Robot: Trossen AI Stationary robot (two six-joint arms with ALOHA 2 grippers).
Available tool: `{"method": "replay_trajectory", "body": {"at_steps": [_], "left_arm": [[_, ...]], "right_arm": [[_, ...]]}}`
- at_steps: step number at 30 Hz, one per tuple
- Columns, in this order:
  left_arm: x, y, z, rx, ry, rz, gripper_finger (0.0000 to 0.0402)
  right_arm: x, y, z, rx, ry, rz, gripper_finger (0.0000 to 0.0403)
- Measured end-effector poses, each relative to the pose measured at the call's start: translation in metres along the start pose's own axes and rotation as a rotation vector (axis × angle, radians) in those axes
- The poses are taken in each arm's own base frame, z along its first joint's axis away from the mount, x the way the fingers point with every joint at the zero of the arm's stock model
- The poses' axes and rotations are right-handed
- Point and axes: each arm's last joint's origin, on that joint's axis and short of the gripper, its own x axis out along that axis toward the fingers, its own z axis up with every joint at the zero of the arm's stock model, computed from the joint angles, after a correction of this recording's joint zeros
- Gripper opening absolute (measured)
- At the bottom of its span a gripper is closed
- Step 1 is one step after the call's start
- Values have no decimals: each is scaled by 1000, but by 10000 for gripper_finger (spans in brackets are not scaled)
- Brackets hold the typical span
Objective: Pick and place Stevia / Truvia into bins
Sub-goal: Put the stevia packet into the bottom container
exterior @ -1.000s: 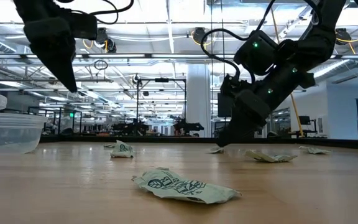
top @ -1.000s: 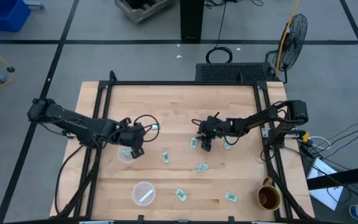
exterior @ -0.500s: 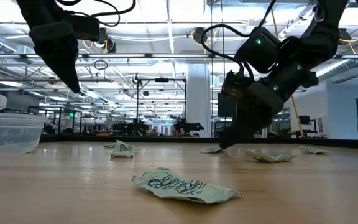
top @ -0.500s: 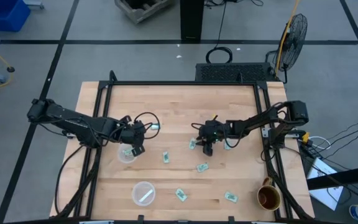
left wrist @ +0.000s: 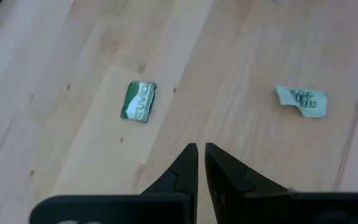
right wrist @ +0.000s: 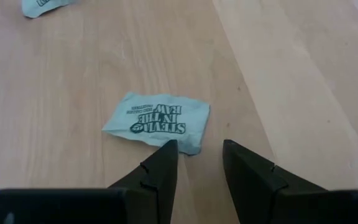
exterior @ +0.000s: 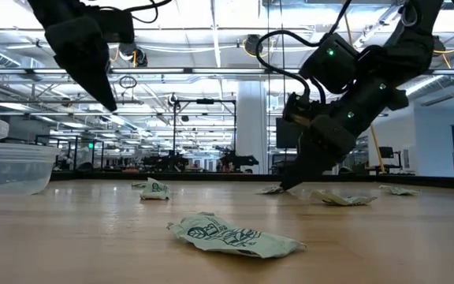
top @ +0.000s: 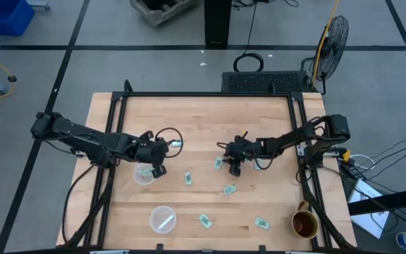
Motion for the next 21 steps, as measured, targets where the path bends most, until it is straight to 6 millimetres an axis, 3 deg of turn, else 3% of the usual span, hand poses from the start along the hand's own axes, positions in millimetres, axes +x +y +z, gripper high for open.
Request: {"method": "replay_trajectory", "body": {"at_steps": [10, 21], "left_arm": [[0, -2, 4, 16, -36, -18, 37], [-1, -5, 11, 31, -105, -46, 37]], "right_arm": [[-2, -1, -8, 26, -48, 12, 116], [-1, 2, -8, -6, -53, 69, 60]]}}
